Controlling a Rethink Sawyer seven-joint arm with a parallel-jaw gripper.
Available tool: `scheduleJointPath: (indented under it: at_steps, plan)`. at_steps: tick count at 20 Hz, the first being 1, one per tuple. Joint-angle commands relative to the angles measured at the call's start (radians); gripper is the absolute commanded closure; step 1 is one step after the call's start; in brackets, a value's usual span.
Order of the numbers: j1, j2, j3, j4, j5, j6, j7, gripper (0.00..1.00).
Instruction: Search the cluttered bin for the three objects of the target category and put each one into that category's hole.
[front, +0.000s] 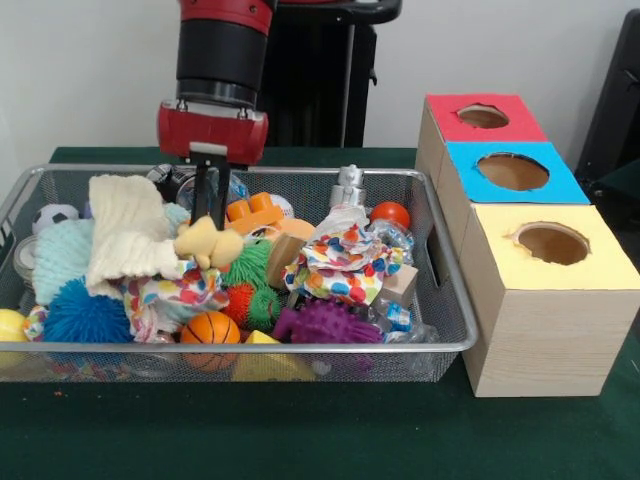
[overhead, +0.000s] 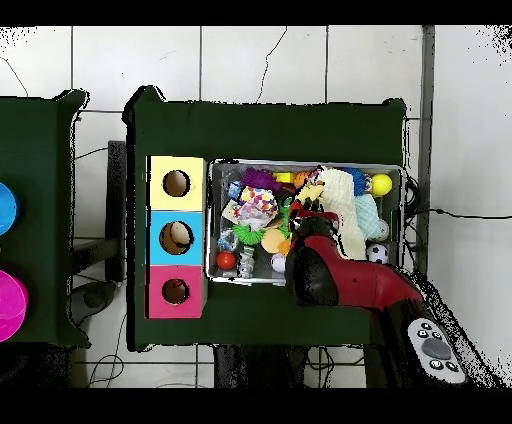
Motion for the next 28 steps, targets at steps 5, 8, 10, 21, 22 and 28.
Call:
scheduleJointPath:
  at_steps: [5,8,10,21,22,28]
  plan:
    - [0.075,-0.130,0.034,0.187,0.085,0.147,0.203,1.00]
    - [0.104,-0.158,0.017,0.214,0.122,0.179,0.209,1.00]
    - [0.121,-0.172,0.005,0.230,0.150,0.195,0.215,1.00]
    - [0.190,-0.336,-0.028,0.316,0.266,0.352,0.201,1.00]
    - [0.194,-0.352,-0.031,0.324,0.274,0.363,0.200,1.00]
    - [0.254,-0.456,-0.061,0.358,0.318,0.425,0.209,1.00]
